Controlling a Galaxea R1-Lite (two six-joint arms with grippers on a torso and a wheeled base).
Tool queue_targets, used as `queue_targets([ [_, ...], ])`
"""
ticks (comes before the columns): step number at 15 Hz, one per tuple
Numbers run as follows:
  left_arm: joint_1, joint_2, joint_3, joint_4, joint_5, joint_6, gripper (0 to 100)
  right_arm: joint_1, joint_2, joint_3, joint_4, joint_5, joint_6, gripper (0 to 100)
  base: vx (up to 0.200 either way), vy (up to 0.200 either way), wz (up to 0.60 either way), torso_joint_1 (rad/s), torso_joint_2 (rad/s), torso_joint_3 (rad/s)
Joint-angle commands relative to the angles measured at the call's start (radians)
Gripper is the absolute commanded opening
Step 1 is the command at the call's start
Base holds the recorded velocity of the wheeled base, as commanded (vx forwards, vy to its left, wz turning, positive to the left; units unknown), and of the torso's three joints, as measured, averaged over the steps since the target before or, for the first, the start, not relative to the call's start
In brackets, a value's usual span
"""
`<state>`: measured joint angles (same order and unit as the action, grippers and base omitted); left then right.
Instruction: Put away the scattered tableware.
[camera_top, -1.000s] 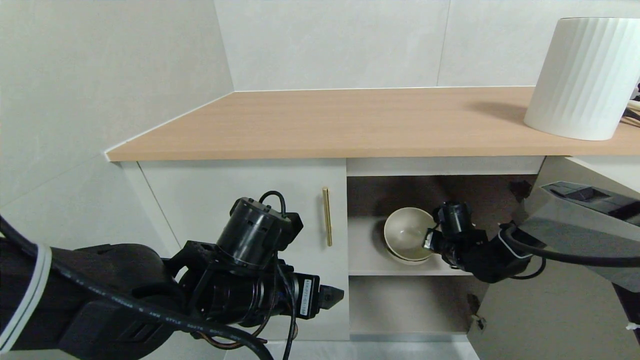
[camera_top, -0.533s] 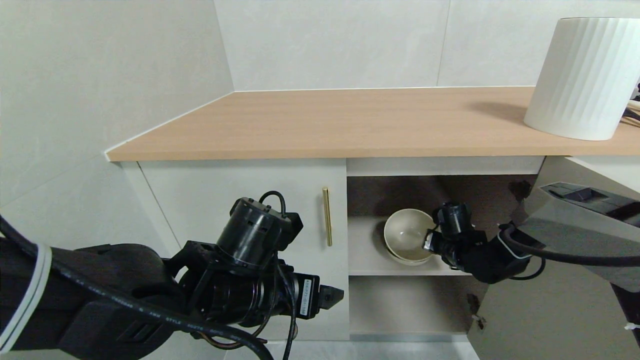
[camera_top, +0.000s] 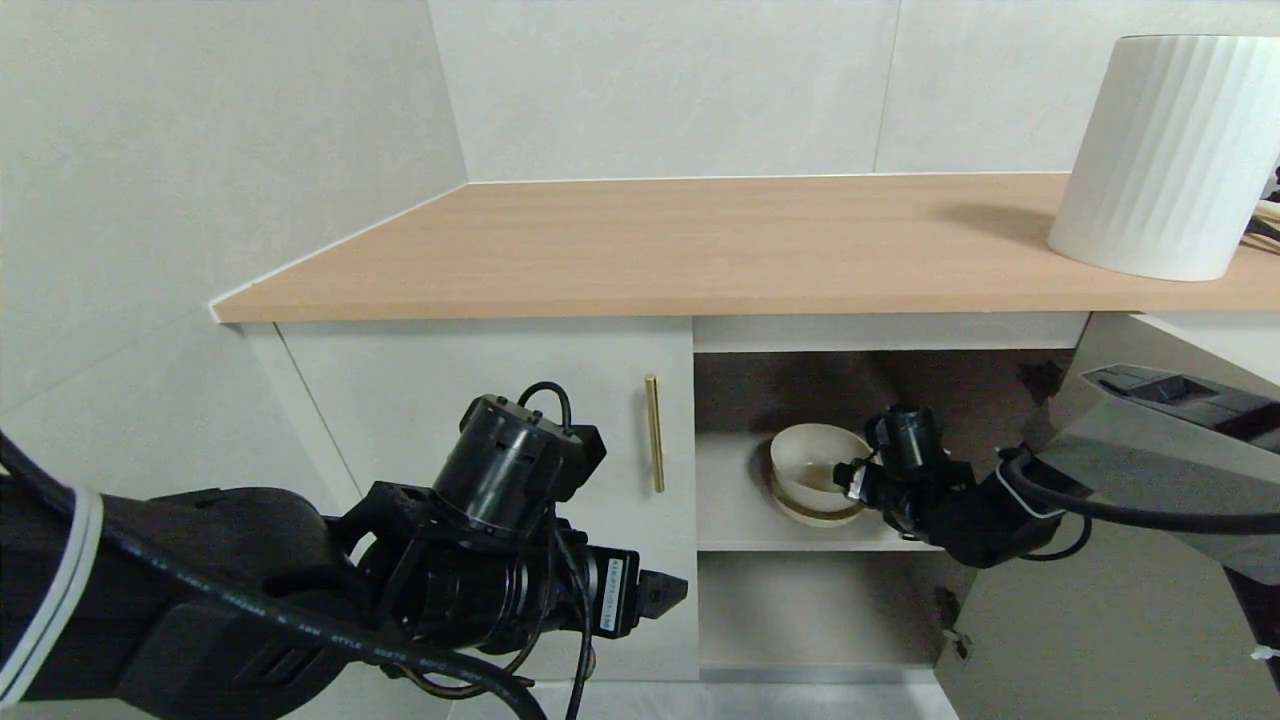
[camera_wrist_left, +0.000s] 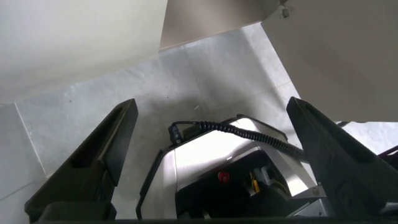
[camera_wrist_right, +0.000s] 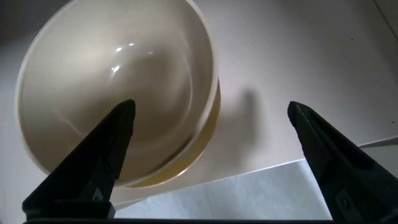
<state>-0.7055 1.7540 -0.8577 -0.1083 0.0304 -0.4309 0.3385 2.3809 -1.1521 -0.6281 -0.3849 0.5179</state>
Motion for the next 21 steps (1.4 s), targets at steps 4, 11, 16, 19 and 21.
queue_targets([
  [4, 0.028, -0.107, 0.006, -0.002, 0.025, 0.000, 100, 0.011, -0.193, 0.130, 0.011, 0.027, -0.001, 100, 0.000, 0.000, 0.00, 0.000, 0.00, 0.000],
  [11, 0.138, -0.395, 0.078, -0.004, 0.132, 0.012, 100, 0.128, -0.865, 0.339, 0.481, 0.239, -0.024, 100, 0.000, 0.000, 0.00, 0.000, 0.00, 0.000],
  [16, 0.204, -0.512, 0.186, -0.005, 0.112, 0.055, 100, 0.211, -1.085, 0.446, 0.587, 0.231, -0.071, 100, 0.000, 0.000, 0.00, 0.000, 0.00, 0.000],
  [19, 0.202, -0.495, 0.178, -0.013, 0.108, 0.055, 100, 0.212, -1.108, 0.486, 0.599, 0.225, -0.105, 100, 0.000, 0.000, 0.00, 0.000, 0.00, 0.000],
  [21, 0.184, -0.465, 0.183, -0.036, 0.092, 0.053, 100, 0.212, -1.106, 0.493, 0.602, 0.225, -0.118, 100, -0.200, 0.000, 0.00, -0.002, 0.00, -0.002],
])
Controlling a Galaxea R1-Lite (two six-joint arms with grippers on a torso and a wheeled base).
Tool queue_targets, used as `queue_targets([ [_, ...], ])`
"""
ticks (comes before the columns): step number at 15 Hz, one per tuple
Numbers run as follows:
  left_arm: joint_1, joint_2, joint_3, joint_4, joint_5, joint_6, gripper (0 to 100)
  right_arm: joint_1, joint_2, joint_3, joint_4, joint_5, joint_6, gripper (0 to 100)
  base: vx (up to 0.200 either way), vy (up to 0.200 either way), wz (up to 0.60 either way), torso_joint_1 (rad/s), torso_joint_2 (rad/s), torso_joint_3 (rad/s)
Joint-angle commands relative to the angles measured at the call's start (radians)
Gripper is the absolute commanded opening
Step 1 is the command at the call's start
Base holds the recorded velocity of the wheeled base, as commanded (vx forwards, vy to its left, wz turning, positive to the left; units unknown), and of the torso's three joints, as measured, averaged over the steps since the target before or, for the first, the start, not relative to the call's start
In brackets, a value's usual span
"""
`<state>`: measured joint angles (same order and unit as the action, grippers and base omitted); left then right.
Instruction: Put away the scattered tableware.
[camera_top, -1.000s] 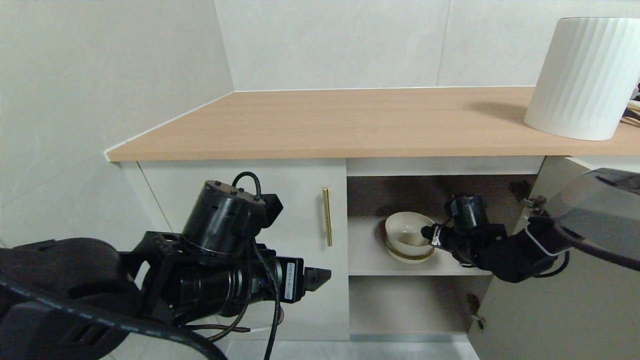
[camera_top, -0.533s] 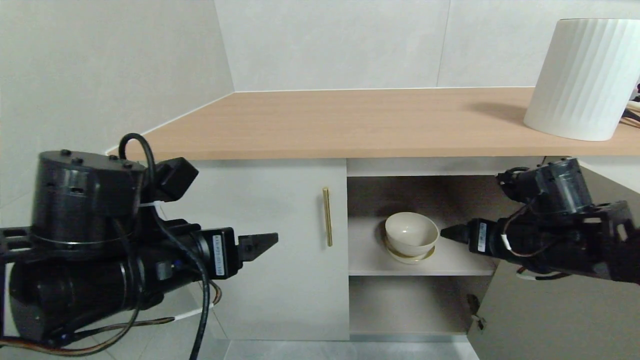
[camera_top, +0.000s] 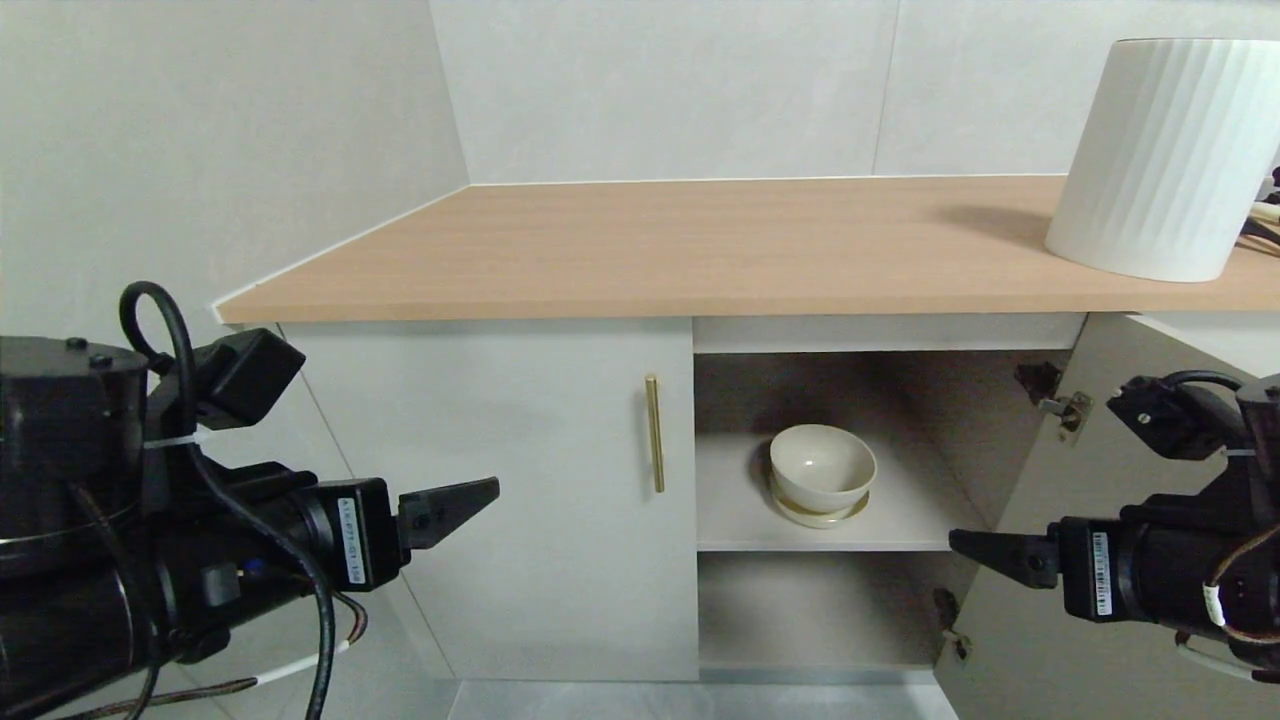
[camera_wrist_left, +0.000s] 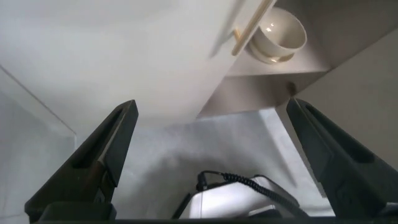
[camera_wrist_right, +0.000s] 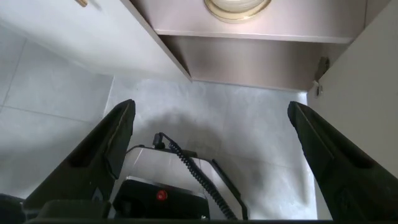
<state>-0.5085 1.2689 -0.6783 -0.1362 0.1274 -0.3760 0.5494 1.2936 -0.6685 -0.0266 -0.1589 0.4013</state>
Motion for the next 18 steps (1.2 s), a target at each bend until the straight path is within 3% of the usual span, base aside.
queue_targets([
  [1, -0.015, 0.026, 0.005, -0.008, -0.006, -0.001, 100, 0.001, -0.017, 0.010, 0.004, -0.001, -0.001, 100, -0.200, 0.000, 0.00, 0.007, 0.01, -0.002],
  [16, -0.024, 0.044, 0.013, -0.008, -0.011, -0.001, 100, 0.003, -0.022, 0.009, 0.042, -0.028, -0.006, 100, -0.200, 0.000, 0.00, 0.003, 0.00, 0.002],
  [18, -0.024, 0.044, 0.014, -0.008, -0.011, -0.001, 100, 0.003, -0.020, 0.010, 0.042, -0.028, -0.006, 100, 0.000, 0.000, 0.00, 0.000, 0.00, 0.000],
])
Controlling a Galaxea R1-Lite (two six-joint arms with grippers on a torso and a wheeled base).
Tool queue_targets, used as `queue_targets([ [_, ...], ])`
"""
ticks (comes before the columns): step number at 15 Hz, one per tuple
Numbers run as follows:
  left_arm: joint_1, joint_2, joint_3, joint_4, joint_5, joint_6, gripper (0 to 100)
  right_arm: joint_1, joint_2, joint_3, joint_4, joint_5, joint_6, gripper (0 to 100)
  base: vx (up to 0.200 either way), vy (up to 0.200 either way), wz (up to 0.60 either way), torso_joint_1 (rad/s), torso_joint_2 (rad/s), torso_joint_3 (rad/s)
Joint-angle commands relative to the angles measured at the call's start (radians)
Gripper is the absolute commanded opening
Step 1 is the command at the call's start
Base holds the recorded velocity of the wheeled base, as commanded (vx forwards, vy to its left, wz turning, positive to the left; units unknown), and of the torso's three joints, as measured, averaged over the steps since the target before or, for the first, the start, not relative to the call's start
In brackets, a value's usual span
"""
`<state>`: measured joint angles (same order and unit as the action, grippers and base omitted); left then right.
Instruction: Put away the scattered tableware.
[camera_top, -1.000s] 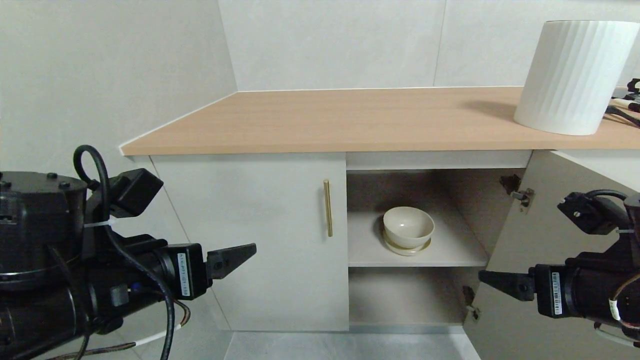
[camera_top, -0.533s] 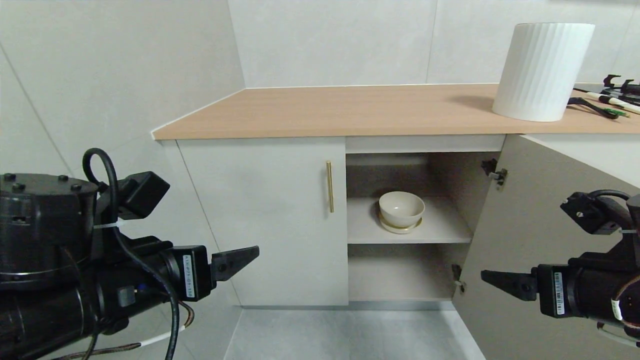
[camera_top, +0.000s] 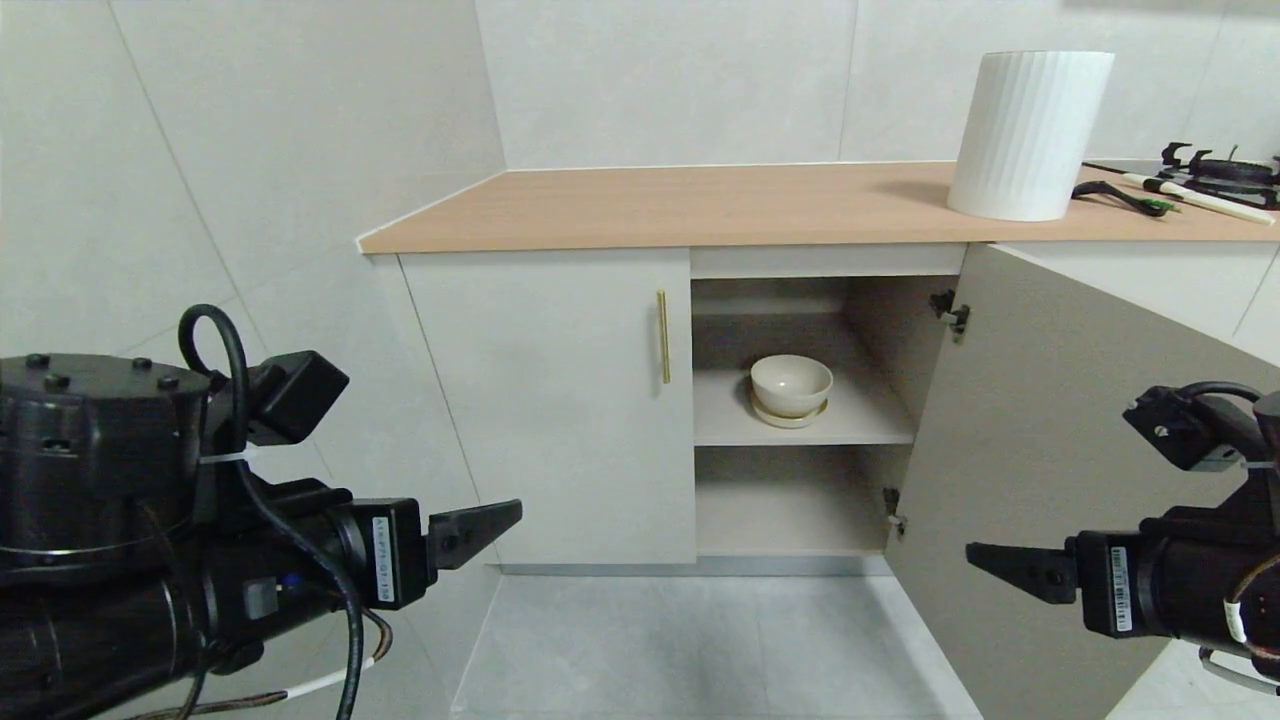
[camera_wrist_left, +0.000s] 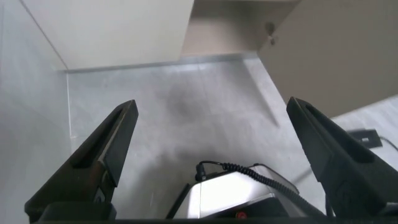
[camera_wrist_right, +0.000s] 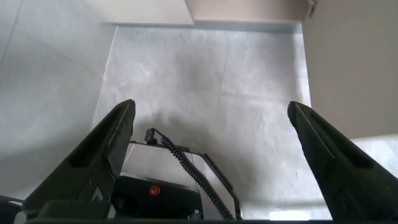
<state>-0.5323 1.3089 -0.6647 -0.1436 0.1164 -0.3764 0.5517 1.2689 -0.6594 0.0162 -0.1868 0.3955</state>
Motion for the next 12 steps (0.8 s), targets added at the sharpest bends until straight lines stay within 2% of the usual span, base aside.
queue_targets([
  [1, 0.000, 0.004, 0.000, -0.001, 0.000, 0.001, 100, 0.001, 0.004, 0.001, -0.001, 0.000, 0.000, 100, 0.000, 0.000, 0.00, 0.000, 0.00, 0.000],
  [9, -0.001, 0.004, 0.004, -0.001, -0.001, 0.002, 100, 0.001, 0.003, 0.000, -0.001, -0.006, 0.000, 100, 0.000, 0.000, 0.00, 0.000, 0.00, 0.000],
  [12, -0.008, 0.006, 0.004, -0.001, -0.001, 0.002, 100, -0.001, 0.000, -0.009, 0.045, -0.025, -0.001, 100, 0.000, -0.200, 0.00, -0.001, 0.00, -0.002],
])
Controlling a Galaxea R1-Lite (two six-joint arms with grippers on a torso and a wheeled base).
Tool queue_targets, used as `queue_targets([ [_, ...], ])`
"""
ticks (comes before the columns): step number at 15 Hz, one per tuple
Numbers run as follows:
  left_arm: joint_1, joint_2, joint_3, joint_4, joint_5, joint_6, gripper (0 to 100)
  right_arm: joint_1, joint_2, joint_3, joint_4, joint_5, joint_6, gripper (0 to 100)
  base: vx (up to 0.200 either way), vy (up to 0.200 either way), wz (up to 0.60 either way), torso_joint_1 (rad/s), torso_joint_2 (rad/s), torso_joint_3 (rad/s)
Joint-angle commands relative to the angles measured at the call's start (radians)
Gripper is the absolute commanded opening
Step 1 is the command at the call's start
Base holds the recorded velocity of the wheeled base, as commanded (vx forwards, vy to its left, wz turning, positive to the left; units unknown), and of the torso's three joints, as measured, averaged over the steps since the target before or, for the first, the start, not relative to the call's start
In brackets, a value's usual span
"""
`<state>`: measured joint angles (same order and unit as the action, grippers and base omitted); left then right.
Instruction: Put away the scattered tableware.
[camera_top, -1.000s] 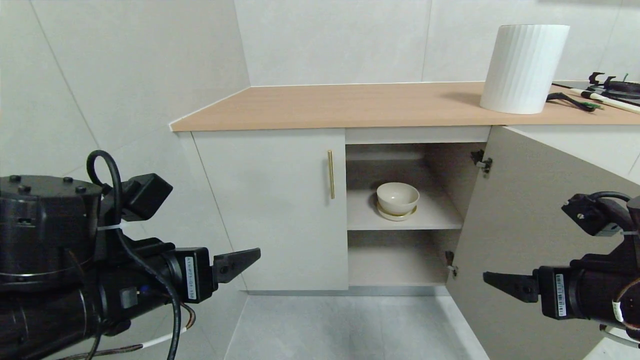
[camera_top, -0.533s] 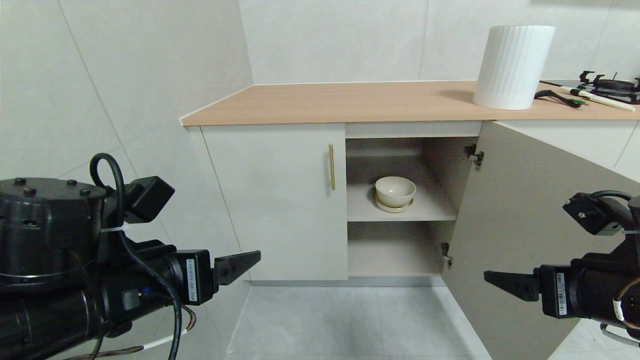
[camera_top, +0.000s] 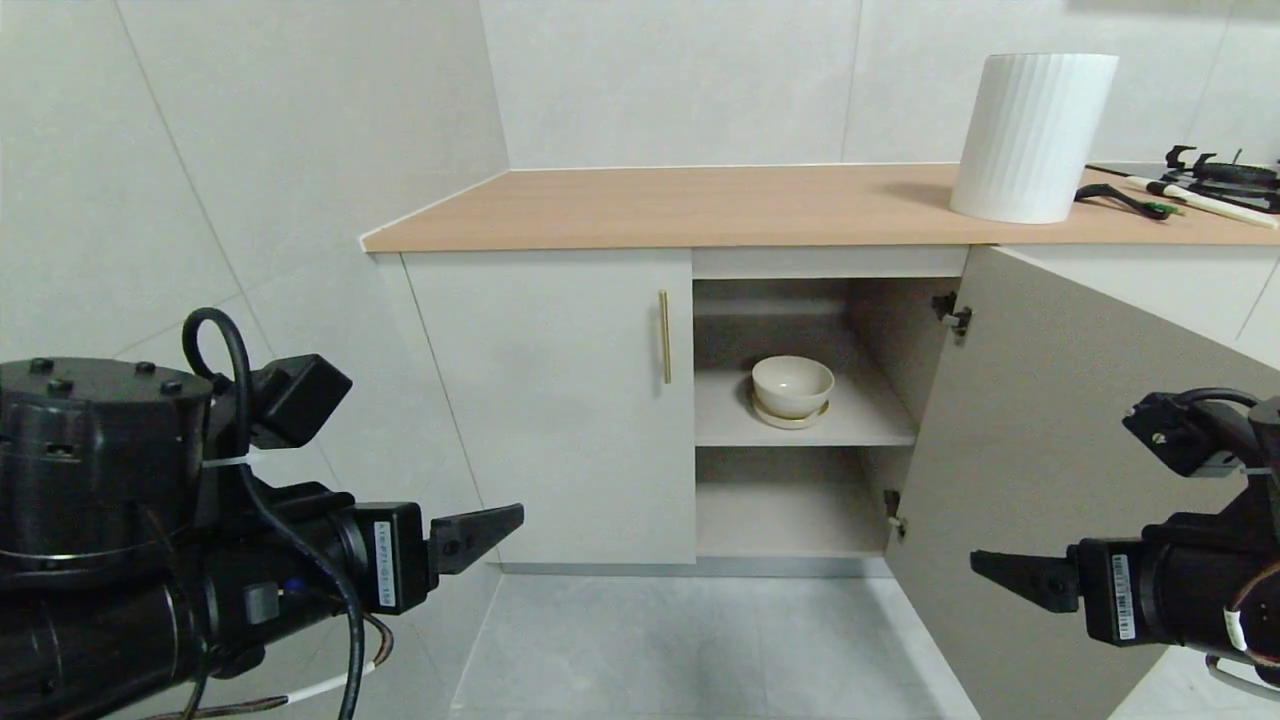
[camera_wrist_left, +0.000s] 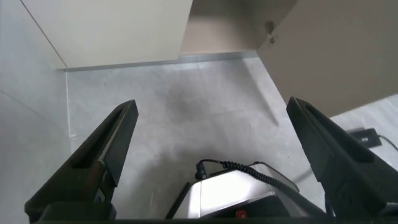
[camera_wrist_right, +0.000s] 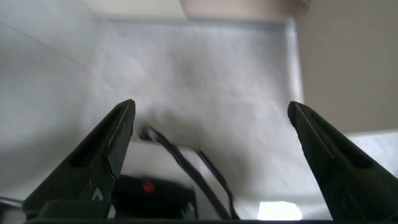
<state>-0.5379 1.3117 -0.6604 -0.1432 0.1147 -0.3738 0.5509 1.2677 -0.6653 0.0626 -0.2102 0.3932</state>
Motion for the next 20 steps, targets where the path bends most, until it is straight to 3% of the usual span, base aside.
queue_targets([
  [1, -0.002, 0.003, 0.001, -0.001, 0.000, 0.000, 100, 0.000, -0.004, -0.017, 0.043, -0.003, -0.008, 100, 0.000, -0.200, 0.00, 0.007, 0.00, -0.002],
  [9, -0.002, 0.003, 0.002, -0.001, 0.000, 0.000, 100, -0.012, -0.013, -0.089, 0.312, -0.031, -0.039, 100, 0.000, -0.200, 0.00, 0.006, 0.00, 0.001],
  [11, -0.002, 0.006, 0.002, -0.001, -0.001, 0.000, 100, -0.043, -0.022, -0.126, 0.410, -0.061, -0.048, 100, 0.000, 0.000, 0.00, 0.000, 0.00, 0.000],
  [14, -0.002, 0.006, 0.002, -0.001, 0.000, 0.000, 100, -0.183, -0.037, -0.154, 0.471, -0.218, -0.109, 100, 0.000, 0.000, 0.00, 0.000, 0.00, 0.000],
  [20, -0.002, 0.009, 0.002, -0.001, 0.000, 0.000, 100, -0.483, -0.014, -0.166, 0.350, -0.236, -0.237, 100, 0.000, 0.000, 0.00, 0.000, 0.00, 0.000],
])
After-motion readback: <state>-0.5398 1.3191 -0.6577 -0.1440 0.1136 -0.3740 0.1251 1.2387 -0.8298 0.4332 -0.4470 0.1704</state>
